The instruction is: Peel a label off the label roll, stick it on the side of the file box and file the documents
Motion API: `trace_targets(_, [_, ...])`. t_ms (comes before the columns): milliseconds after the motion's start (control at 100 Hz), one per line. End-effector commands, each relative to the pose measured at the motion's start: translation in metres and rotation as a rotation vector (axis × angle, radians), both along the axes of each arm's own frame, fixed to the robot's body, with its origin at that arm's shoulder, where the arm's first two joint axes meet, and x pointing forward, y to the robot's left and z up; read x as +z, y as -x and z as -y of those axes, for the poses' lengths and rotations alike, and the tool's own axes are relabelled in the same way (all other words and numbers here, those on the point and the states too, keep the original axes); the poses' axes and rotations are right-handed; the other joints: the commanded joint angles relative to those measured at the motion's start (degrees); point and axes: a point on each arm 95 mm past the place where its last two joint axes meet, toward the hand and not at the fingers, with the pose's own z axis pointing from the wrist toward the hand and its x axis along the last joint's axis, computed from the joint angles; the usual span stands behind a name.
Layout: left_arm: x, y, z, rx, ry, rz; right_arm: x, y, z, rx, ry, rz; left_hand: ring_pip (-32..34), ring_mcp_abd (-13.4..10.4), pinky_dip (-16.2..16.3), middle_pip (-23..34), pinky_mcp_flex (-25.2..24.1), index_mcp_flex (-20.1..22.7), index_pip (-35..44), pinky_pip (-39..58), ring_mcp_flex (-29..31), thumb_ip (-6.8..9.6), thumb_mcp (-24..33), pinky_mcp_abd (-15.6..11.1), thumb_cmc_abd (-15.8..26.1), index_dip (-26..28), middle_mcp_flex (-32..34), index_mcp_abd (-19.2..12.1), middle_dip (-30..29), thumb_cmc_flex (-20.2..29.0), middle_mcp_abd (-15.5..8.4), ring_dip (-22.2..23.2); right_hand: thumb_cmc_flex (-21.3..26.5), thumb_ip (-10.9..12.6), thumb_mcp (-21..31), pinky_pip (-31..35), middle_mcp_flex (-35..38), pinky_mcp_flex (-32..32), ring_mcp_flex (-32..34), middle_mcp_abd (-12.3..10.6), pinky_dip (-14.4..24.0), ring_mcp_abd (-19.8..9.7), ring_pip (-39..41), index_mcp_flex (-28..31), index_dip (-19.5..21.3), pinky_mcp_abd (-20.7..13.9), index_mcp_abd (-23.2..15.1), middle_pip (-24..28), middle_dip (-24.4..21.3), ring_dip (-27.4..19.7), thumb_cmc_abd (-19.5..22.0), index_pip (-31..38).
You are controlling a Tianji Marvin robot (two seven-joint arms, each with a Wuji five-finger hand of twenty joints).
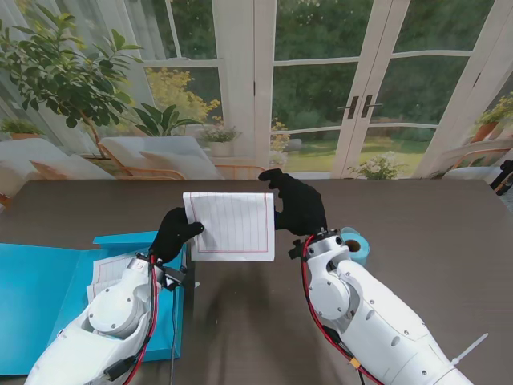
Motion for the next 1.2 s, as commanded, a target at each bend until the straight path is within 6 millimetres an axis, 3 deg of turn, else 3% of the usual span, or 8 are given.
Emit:
trace_targets(0, [0.001,0.004,-0.002,-0.008,-0.004,0.004,0.001,0.0,-0.001,0.004,0.015,-0.006,0.2,0.8,-0.8,1.7,1.6,1.3,2.9,4.5,1.3,2.01,3.6,-0.4,-1.4,0.0,2.7,1.2,-0.5,3.7,-4.4,0.2,-1.3,1.7,0.1,-1.3,-3.0,-18.0,-2.8,1.2,1.2,0.6,0.6,-3.9,0.1,-0.2,1.0,1.0,-1.1,-0.4,-1.4,-0.7])
trace_targets(270, [0.008,0.019,-0.017,0.023,-0.028,0.019,0.003,-0.004,0.007,-0.025,0.083,-0.017,0.0,1.1,-1.3,1.7,1.6,1.0,2.9,4.5,1.1,2.09,3.9,-0.5,-1.4,0.1,2.6,1.6,-0.2,3.8,-4.2,0.6,-1.3,1.5,-1.1,-3.7,-10.5,-22.3,-9.3,2.1,0.9,1.3,-1.1,-8.0,-1.3,-0.3,2.3,0.5,-2.0,-1.8,-3.9,-2.3])
trace_targets(560, [0.013,0.061,-0.061,0.097,-0.218,0.012,0.004,-0.004,0.018,-0.04,0.101,-0.02,0.4,1.0,-1.4,1.6,0.4,0.0,3.3,4.9,0.0,1.93,3.7,-1.5,-1.4,0.2,2.3,1.4,0.6,3.7,-4.4,1.5,-1.1,2.0,-0.9,-4.6,-11.0,-23.3,-10.7,2.0,1.1,1.4,-1.3,-6.6,-2.0,-0.4,1.5,1.0,-2.5,-2.6,-3.7,-2.5])
trace_targets(860, [-0.013,0.117,-0.105,0.308,-0.376,-0.064,-0.001,0.003,0.021,-0.01,0.085,-0.037,0.5,1.2,-1.4,1.5,-0.1,-0.2,3.7,5.1,-0.3,2.04,3.9,-1.6,-1.4,0.0,2.2,1.5,0.9,3.8,-4.4,1.8,-1.3,2.2,-1.0,-4.8,-9.9,-23.2,-10.2,1.7,1.4,1.3,-1.4,-4.9,-2.4,-0.3,1.0,0.8,-2.9,-3.0,-3.2,-2.8])
trace_targets(1190, [-0.046,0.13,-0.117,0.461,-0.443,-0.159,-0.009,0.011,0.014,0.032,0.083,-0.064,1.0,2.2,-1.3,1.6,-0.5,-1.0,4.1,4.7,-1.1,2.4,4.6,-0.7,-1.3,0.4,1.6,2.8,2.0,3.9,-3.5,2.4,-1.9,2.3,-1.2,-4.8,-9.2,-22.7,-9.4,1.3,1.6,1.0,-1.5,-4.4,-2.5,-0.4,1.1,0.5,-3.0,-3.2,-2.5,-3.0])
